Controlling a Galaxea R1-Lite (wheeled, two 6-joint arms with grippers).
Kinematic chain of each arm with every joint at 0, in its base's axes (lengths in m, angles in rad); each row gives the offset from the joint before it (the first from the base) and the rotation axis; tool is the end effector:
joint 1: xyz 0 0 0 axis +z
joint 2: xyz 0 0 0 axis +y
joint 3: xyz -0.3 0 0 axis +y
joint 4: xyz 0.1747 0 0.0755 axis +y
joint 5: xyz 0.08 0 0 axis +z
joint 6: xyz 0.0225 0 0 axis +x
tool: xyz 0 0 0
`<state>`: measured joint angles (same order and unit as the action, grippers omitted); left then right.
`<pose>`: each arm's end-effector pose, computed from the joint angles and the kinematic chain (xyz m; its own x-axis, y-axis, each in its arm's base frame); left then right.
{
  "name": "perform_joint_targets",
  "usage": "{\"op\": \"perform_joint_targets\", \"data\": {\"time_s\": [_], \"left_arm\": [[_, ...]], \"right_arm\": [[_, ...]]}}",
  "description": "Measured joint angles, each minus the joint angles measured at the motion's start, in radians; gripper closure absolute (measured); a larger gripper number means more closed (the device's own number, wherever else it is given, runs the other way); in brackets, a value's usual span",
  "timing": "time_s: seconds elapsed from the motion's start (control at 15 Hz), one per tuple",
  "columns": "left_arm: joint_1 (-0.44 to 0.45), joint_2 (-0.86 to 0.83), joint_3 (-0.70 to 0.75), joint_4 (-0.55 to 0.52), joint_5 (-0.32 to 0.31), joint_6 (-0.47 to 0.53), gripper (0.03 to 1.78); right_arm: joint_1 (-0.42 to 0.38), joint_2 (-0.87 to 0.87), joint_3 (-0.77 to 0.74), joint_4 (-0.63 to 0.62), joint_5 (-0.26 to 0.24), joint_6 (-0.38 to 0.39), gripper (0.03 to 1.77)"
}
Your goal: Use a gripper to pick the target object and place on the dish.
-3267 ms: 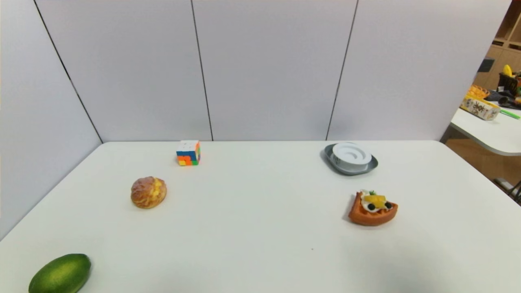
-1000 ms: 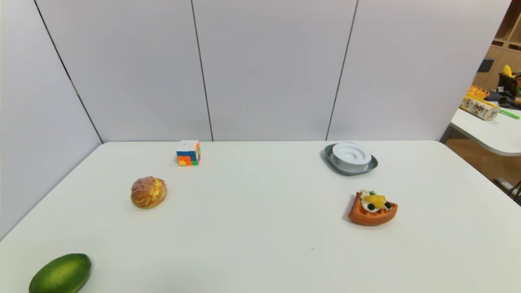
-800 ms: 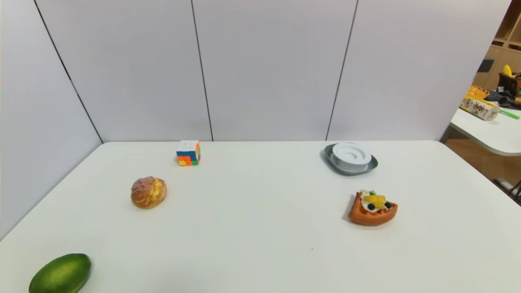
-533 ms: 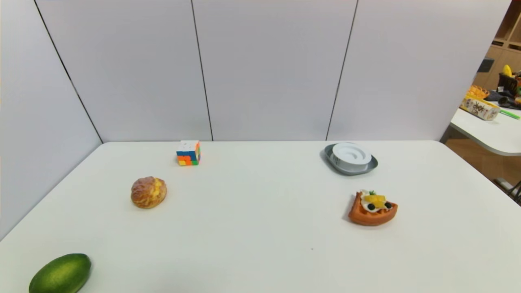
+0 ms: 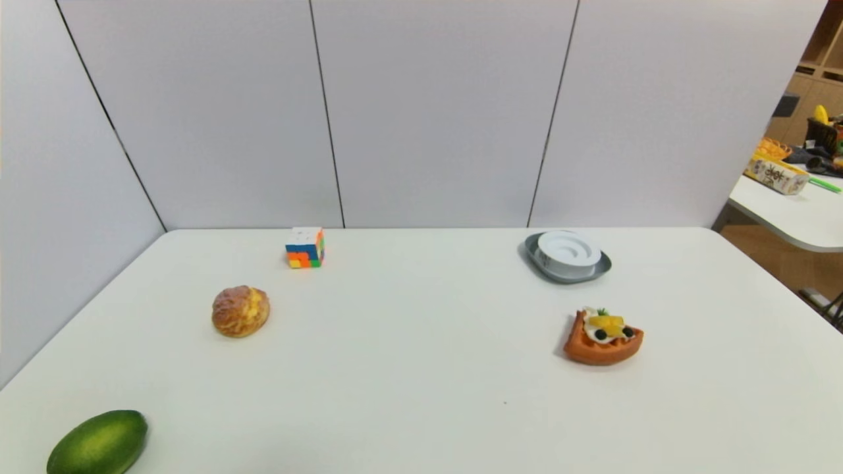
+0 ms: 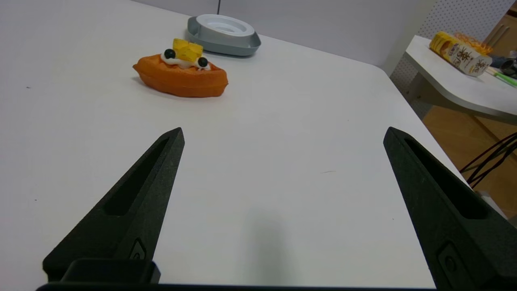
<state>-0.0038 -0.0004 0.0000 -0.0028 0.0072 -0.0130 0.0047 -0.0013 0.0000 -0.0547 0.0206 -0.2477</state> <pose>-0.0228 0.0002 0.0758 1.0000 0.0034 0.0032 -0.0034 0.9999 -0.0130 -0.0231 0.0004 0.0811 0.9981 0.0253 0.0560 -0.0108 0.9692 -0.2459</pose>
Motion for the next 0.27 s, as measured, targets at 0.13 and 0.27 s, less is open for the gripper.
{"op": "perform_joint_targets", "data": {"time_s": [0.13,0.27], "left_arm": [[0.000,0.000,0.000,0.000,0.000,0.000,0.12],[0.000,0.000,0.000,0.000,0.000,-0.001,0.12]], "right_arm": [[0.000,0.000,0.000,0.000,0.000,0.000,0.09],[0.000,0.000,0.000,0.000,-0.003,0.006,0.09]]}}
